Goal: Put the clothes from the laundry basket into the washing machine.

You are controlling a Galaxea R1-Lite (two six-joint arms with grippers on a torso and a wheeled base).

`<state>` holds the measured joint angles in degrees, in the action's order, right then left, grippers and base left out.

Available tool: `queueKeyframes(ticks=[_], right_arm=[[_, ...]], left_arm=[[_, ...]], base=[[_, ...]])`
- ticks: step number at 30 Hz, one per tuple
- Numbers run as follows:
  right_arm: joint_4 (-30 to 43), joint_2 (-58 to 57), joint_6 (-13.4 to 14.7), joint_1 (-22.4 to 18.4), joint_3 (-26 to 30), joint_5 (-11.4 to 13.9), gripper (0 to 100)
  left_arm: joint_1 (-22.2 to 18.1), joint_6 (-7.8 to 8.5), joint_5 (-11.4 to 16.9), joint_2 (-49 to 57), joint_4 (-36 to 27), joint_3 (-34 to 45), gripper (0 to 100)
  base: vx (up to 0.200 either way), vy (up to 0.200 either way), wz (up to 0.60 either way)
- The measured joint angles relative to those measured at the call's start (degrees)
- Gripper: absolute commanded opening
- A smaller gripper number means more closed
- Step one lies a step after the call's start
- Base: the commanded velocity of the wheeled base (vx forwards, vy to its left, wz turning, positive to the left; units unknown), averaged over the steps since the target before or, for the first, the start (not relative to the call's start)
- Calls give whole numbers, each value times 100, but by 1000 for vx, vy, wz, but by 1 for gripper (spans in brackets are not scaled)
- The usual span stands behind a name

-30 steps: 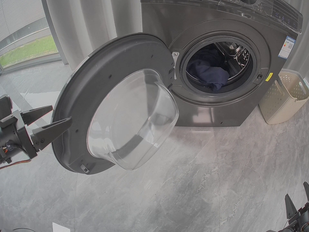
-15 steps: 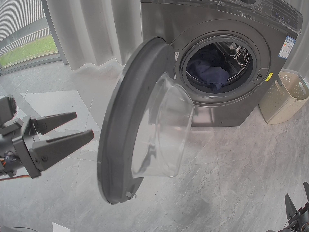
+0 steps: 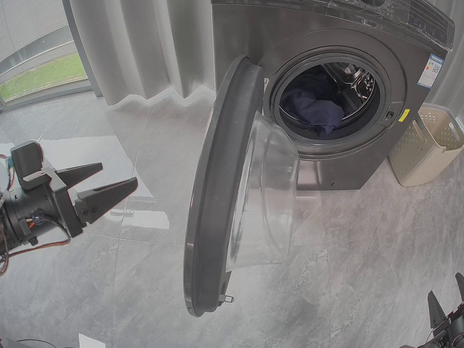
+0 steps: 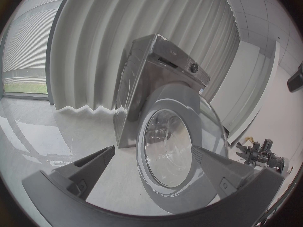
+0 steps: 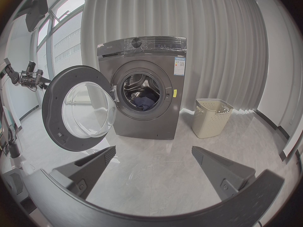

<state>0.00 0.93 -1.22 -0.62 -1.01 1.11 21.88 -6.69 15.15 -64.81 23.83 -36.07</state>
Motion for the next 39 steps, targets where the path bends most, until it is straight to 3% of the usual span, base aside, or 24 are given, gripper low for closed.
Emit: queueKeyframes(ticks=[5, 10, 25, 39], right_arm=[[-2, 0, 2, 0, 0, 0, 100], [-5, 0, 0, 0, 0, 0, 100], [-10, 0, 2, 0, 0, 1, 100], [-7, 0, 2, 0, 0, 0, 100]], left_arm=[[240, 79, -155, -569, 595, -44, 100], [599, 73, -550, -1185, 1120, -323, 100], [1740, 71, -889, -2460, 1191, -1779, 100], [2249, 68, -936, -3462, 1200, -2966, 100]], base=[[0, 0, 0], [0, 0, 0], [0, 0, 0], [0, 0, 0]])
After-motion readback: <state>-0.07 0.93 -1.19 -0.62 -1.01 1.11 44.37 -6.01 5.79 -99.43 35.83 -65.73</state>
